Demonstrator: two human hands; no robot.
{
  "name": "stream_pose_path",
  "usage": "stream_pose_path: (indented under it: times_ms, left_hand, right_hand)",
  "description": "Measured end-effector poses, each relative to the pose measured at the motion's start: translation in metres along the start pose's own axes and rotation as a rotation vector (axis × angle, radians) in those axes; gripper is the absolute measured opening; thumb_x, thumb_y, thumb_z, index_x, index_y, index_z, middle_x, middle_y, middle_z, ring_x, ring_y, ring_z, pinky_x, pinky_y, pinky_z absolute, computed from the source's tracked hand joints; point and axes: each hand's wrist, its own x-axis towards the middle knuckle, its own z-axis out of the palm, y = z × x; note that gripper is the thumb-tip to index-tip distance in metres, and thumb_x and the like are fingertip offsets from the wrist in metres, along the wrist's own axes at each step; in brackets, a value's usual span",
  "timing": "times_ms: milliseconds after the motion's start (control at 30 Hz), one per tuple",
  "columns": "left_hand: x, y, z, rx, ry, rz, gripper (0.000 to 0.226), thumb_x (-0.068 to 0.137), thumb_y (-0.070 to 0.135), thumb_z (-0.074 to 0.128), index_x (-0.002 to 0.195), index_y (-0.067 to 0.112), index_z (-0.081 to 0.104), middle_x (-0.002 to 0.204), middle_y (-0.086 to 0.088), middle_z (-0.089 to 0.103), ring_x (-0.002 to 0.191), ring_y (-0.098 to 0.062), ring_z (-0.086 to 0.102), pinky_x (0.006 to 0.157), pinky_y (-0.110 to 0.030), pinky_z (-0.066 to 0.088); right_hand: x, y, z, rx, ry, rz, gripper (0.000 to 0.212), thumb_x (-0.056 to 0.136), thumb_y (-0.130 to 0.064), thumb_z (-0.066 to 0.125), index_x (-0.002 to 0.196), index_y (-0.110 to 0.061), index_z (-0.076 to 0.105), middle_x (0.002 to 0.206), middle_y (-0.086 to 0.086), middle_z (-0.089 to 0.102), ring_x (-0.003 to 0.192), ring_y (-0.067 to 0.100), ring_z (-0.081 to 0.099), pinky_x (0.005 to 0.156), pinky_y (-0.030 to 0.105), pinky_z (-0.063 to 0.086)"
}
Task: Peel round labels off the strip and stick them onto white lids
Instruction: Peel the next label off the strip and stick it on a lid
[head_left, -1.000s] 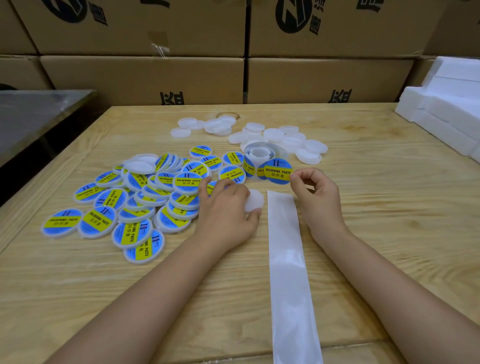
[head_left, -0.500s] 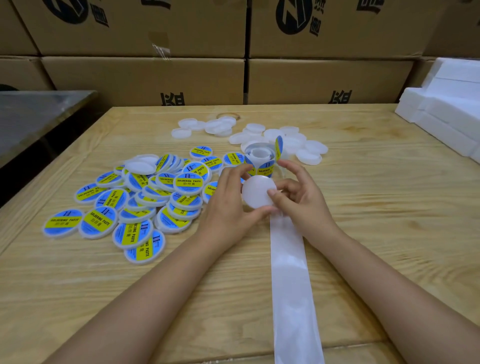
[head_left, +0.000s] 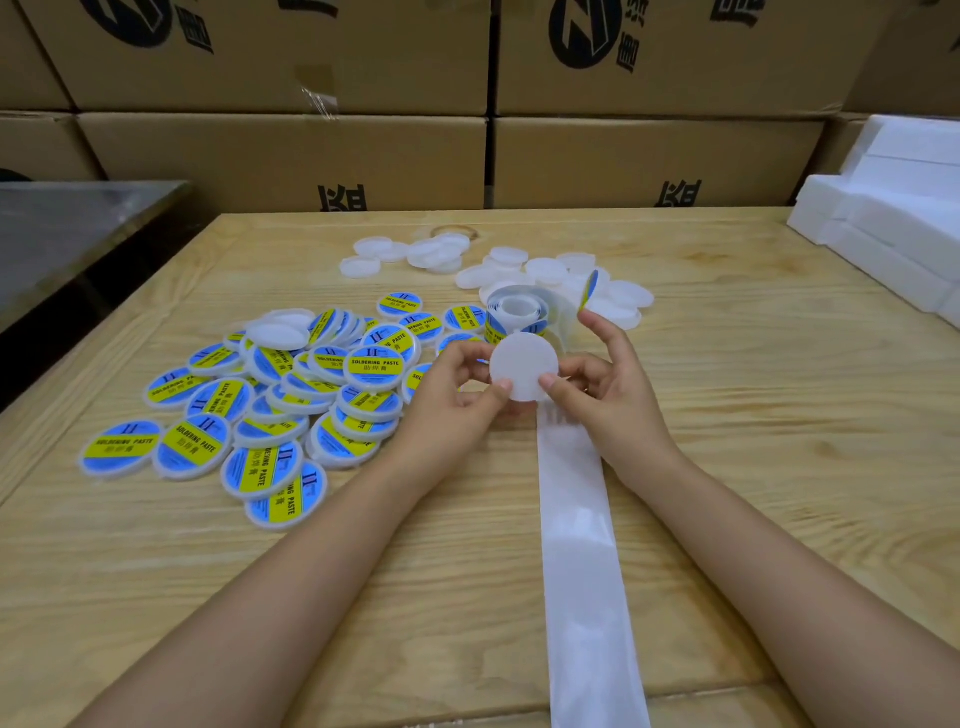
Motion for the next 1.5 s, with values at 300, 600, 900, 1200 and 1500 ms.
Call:
stream_pose_path:
  times_ms: [300,600,900,1200,1500]
  left_hand:
    - [-0.001,0.009,-0.001,-0.218,-0.104,-0.158,0.017,0.099,0.012,0.040,0.105,0.013,0.056,0.093,-0.012,0.069,0.071,-0.024,0.071,0.069,-0.033,0.059]
    - [0.002,0.008,-0.003,-0.339,-0.136,-0.234,0.021,0.101,0.012,0.034,0.097,0.007,0.054,0.092,-0.014,0.068,0.075,-0.025,0.070,0.078,-0.036,0.056]
    - [0.002,0.012,-0.006,-0.358,-0.261,-0.300,0.028,0.098,0.009,0.036,0.115,-0.001,0.055,0.102,-0.021,0.066,0.089,-0.030,0.067,0.084,-0.038,0.054]
    - [0.002,0.010,-0.002,-0.350,-0.154,-0.296,0.021,0.100,0.007,0.036,0.101,0.003,0.056,0.095,-0.011,0.066,0.079,-0.019,0.069,0.074,-0.029,0.058]
    - [0.001,0.010,-0.002,-0.331,-0.123,-0.271,0.023,0.100,0.006,0.036,0.108,-0.003,0.055,0.105,-0.020,0.064,0.089,-0.025,0.066,0.074,-0.031,0.058]
  right_hand:
    - [0.001,0.002,0.000,0.062,0.033,-0.042,0.059,0.087,0.005,0.058,0.133,-0.022,0.034,0.074,-0.007,0.067,0.073,0.004,0.061,0.075,0.016,0.048]
    - [0.000,0.001,0.003,0.006,0.028,-0.022,0.058,0.085,0.000,0.063,0.128,-0.029,0.037,0.081,-0.001,0.065,0.072,0.016,0.056,0.078,0.028,0.048]
    - [0.002,0.004,0.000,0.015,0.071,-0.040,0.052,0.088,0.002,0.058,0.127,-0.028,0.041,0.075,-0.006,0.067,0.073,0.019,0.055,0.075,0.029,0.048]
    - [0.007,-0.004,-0.005,0.108,0.225,-0.017,0.018,0.080,-0.013,0.070,0.082,-0.030,0.066,0.088,-0.014,0.067,0.065,0.005,0.049,0.062,0.022,0.040]
    - [0.010,0.001,-0.013,0.274,-0.029,0.282,0.019,0.071,-0.022,0.066,0.077,-0.005,0.066,0.078,0.004,0.072,0.077,0.015,0.064,0.067,0.026,0.044]
